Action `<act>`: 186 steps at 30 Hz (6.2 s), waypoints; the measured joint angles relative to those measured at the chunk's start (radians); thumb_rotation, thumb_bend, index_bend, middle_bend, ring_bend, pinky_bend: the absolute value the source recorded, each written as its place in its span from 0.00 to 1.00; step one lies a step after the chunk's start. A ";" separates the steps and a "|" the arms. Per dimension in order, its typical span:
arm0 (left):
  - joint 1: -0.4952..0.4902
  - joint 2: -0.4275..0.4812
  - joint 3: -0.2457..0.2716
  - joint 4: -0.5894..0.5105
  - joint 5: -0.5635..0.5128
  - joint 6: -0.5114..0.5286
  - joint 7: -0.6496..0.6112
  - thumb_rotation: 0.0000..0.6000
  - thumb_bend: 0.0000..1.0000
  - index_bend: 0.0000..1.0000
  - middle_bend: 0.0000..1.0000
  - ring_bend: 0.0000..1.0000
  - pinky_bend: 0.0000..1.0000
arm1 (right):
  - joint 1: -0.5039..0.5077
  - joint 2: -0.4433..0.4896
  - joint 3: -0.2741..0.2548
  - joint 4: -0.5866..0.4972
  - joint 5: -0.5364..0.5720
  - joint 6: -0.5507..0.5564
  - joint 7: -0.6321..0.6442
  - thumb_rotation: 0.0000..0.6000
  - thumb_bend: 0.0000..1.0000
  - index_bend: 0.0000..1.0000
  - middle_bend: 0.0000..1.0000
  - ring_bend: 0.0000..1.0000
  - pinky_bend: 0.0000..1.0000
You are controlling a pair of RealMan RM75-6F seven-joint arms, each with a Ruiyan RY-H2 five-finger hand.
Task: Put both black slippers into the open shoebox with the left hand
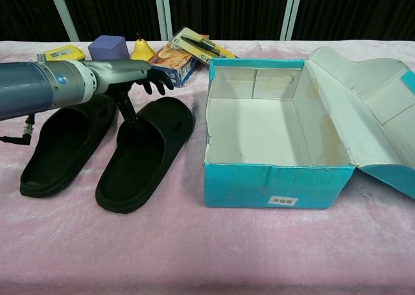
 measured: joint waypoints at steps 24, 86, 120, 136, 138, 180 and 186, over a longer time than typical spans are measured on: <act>-0.028 -0.035 -0.002 0.005 -0.052 0.075 -0.015 1.00 0.00 0.37 0.52 0.44 0.22 | -0.010 -0.006 0.005 0.025 0.015 0.000 0.017 1.00 0.08 0.00 0.00 0.00 0.01; -0.300 -0.554 -0.220 0.665 0.528 0.175 -0.858 1.00 0.00 0.37 0.51 0.40 0.29 | -0.047 0.084 -0.002 -0.062 -0.075 0.073 -0.005 1.00 0.08 0.00 0.00 0.00 0.01; -0.332 -0.518 -0.237 0.654 0.306 -0.120 -0.436 1.00 0.00 0.00 0.03 0.00 0.10 | -0.056 0.088 -0.002 -0.055 -0.065 0.068 0.025 1.00 0.08 0.00 0.00 0.00 0.02; -0.301 -0.360 -0.195 0.460 0.280 -0.151 -0.312 0.91 0.00 0.00 0.00 0.00 0.00 | -0.059 0.088 -0.001 -0.068 -0.070 0.070 0.022 1.00 0.08 0.00 0.00 0.00 0.01; -0.293 -0.337 -0.192 0.421 0.269 -0.143 -0.296 0.90 0.00 0.00 0.00 0.00 0.00 | -0.058 0.088 -0.001 -0.068 -0.070 0.069 0.022 1.00 0.08 0.00 0.00 0.00 0.01; -0.005 0.195 0.035 -0.251 -0.283 0.250 0.291 1.00 0.00 0.10 0.15 0.10 0.13 | -0.028 0.047 0.009 -0.016 -0.085 0.048 0.073 1.00 0.08 0.00 0.00 0.00 0.01; -0.035 0.169 0.052 -0.207 -0.363 0.213 0.317 1.00 0.00 0.09 0.17 0.11 0.15 | -0.029 0.042 0.010 -0.008 -0.077 0.049 0.075 1.00 0.08 0.00 0.00 0.00 0.01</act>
